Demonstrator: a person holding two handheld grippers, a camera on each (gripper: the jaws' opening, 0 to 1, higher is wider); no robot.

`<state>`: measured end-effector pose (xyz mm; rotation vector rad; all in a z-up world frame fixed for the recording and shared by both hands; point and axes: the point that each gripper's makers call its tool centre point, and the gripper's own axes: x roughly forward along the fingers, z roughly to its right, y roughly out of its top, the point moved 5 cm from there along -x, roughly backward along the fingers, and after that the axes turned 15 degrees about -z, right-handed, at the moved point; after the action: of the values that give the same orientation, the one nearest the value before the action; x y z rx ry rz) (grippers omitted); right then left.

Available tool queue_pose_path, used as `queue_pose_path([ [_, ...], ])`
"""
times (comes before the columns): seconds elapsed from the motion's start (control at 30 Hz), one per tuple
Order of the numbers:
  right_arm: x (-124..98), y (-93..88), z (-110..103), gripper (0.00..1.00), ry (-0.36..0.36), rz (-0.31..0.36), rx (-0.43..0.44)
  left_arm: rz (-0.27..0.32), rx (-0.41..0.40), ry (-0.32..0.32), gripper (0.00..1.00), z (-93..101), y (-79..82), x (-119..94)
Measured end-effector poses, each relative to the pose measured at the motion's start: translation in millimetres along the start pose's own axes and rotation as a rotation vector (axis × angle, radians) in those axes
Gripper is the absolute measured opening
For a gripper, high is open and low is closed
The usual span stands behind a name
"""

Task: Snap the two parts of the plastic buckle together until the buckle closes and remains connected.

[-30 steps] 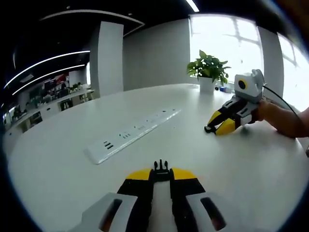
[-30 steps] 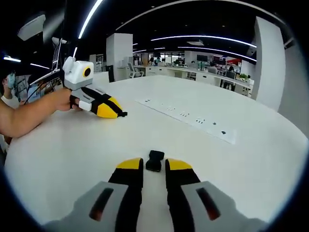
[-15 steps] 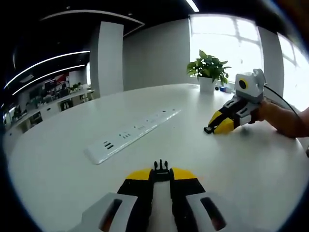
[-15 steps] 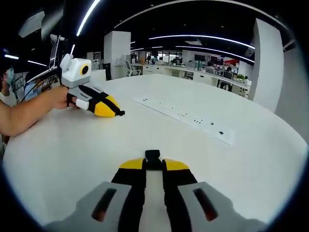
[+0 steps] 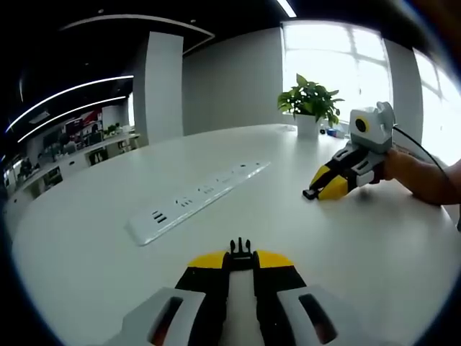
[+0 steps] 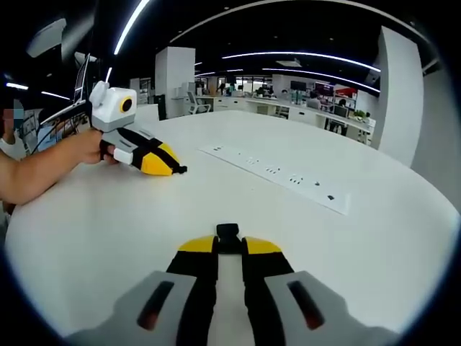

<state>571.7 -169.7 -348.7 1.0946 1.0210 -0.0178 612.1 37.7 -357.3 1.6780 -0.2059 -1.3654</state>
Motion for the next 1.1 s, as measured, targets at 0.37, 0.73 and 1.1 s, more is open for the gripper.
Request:
queue_pose_path([
  [0.37, -0.7, 0.0, -2.5, 0.12, 0.003, 0.006, -0.006, -0.005, 0.001, -0.005, 0.11, 1.5, -1.4, -0.8],
  [0.73, -0.5, 0.6, -5.2, 0.11, 0.002, 0.004, -0.013, -0.018, 0.012, 0.013, 0.1, 0.7, -1.0, -2.8],
  [1.1, -2.8, 3.9, -5.6, 0.11, 0.017, 0.018, -0.001, -0.002, -0.01, -0.005, 0.1, 0.7, 2.5, -7.5],
])
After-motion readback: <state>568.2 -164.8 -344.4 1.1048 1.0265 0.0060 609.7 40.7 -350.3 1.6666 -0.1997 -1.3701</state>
